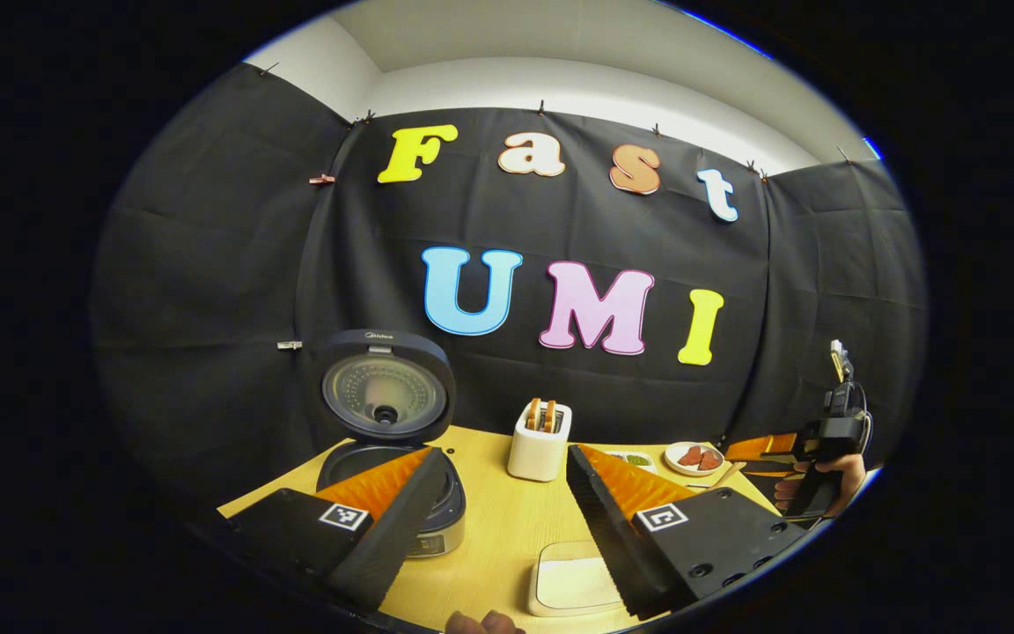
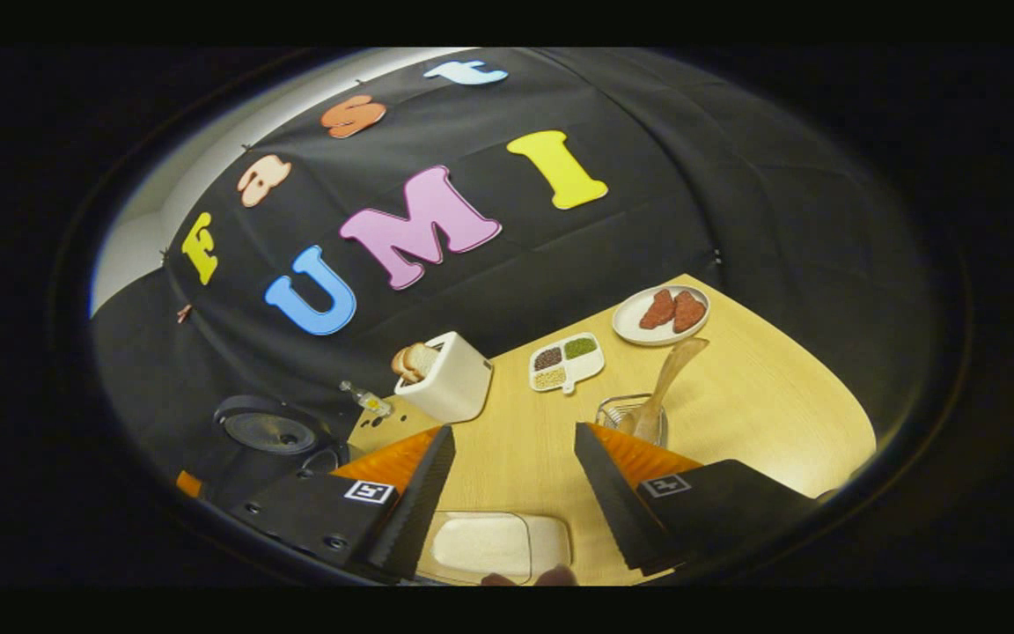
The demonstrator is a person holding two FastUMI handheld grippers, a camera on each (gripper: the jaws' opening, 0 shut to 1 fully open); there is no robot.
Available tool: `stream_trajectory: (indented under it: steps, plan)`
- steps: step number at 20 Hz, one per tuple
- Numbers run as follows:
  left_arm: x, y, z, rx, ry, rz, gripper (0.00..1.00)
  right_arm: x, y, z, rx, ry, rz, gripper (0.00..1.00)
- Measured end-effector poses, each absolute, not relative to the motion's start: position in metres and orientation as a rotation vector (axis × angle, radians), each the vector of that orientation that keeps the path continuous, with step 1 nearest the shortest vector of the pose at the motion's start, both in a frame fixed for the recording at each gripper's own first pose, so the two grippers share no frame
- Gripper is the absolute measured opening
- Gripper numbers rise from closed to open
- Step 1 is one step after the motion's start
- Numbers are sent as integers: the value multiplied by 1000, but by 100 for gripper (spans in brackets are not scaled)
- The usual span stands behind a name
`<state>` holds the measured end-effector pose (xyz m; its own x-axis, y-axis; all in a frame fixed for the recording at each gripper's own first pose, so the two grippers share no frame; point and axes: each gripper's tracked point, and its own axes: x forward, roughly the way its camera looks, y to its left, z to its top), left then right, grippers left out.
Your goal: Close the left gripper, press the button to open the rice cooker; take a wooden spoon from the chopstick holder with the right hand, scoop a spoonful of rice and pour it into the rice cooker, then put the wooden spoon back into the chopstick holder.
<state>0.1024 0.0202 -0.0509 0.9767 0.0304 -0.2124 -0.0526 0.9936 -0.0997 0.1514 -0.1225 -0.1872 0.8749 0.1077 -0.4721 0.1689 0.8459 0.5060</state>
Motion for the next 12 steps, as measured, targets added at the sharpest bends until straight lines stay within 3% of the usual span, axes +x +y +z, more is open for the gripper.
stream_trajectory:
  steps: [2,4,5,6,12]
  plan:
    - [106,30,-47,-110,197,41,95,148,-110,-165,526,442,-22,87]
    - [110,40,-44,-109,182,39,95,137,-95,-148,474,397,2,95]
    - [113,45,-41,-109,174,37,95,132,-87,-143,449,396,13,89]
    - [116,49,-39,-109,166,36,95,127,-78,-142,430,403,26,96]
    - [143,84,-18,-112,97,38,95,104,-45,-135,377,421,45,96]
